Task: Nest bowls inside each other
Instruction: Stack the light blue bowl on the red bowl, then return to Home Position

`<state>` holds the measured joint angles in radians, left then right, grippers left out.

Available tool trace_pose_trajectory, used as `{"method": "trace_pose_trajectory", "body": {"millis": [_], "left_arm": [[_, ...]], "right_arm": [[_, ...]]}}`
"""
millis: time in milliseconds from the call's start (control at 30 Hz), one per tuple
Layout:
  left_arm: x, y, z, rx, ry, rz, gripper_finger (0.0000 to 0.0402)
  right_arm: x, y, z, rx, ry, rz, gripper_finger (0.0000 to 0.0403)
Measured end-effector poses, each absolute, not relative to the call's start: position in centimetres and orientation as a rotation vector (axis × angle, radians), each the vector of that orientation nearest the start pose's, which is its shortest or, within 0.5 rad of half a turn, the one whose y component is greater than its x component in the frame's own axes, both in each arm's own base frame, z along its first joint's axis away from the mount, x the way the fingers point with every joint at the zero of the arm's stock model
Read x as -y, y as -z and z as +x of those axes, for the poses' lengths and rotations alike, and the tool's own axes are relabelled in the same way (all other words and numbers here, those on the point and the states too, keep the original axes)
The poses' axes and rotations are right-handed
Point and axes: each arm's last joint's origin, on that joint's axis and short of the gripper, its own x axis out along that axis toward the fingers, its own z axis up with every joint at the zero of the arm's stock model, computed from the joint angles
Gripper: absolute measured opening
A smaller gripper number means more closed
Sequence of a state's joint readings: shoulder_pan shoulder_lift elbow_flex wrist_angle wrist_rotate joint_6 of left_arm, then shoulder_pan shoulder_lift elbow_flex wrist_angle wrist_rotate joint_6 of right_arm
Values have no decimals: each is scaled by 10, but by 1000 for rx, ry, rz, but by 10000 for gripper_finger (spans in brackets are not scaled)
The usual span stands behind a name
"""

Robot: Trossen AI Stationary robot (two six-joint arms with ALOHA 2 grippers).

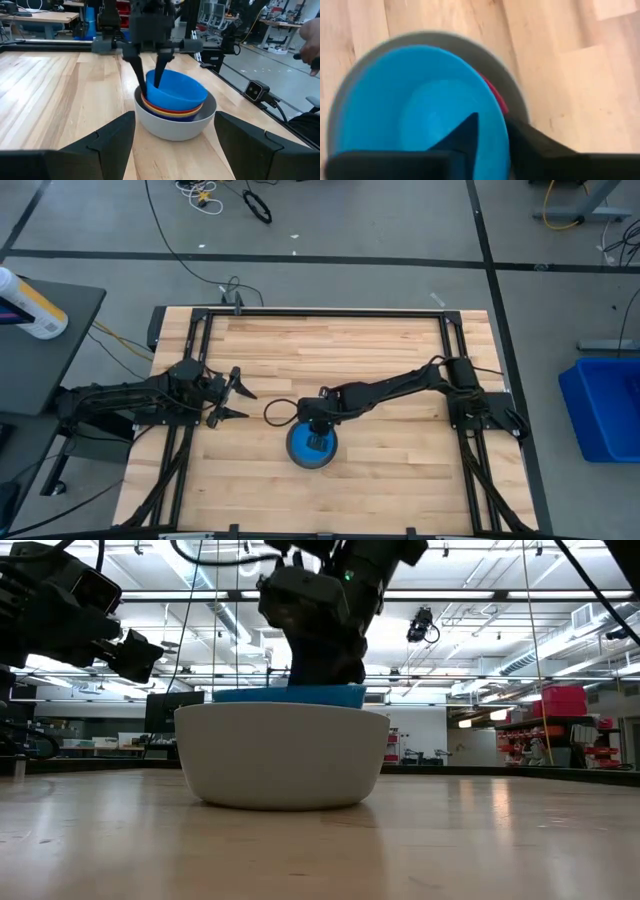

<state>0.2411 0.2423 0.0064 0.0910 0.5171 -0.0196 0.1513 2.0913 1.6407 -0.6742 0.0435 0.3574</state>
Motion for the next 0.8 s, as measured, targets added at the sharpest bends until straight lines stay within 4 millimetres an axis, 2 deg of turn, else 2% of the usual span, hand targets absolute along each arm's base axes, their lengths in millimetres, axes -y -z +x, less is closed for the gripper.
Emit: {"method": "trace_pose_trajectory", "body": {"millis": [200, 367, 433, 533, 667, 800], "left_arm": [[-12, -154, 108, -139, 276, -74, 277], [-12, -154, 108, -140, 283, -74, 277], [-12, -154, 108, -140, 283, -74, 277], [-12, -154, 108, -139, 283, -67, 277], [-12, -154, 108, -141, 275, -66, 277], [-11, -154, 108, -144, 298, -77, 277]], "right_arm": [[-65, -206, 438, -1110, 100, 214, 188], [-66, -209, 439, -1096, 84, 224, 240], [-65, -214, 436, -1093, 118, 201, 250], [-60, -231, 431, -1048, 201, 123, 255], [-44, -254, 421, -1005, 298, 0, 247], [-33, -279, 415, -894, 296, -40, 233]]}}
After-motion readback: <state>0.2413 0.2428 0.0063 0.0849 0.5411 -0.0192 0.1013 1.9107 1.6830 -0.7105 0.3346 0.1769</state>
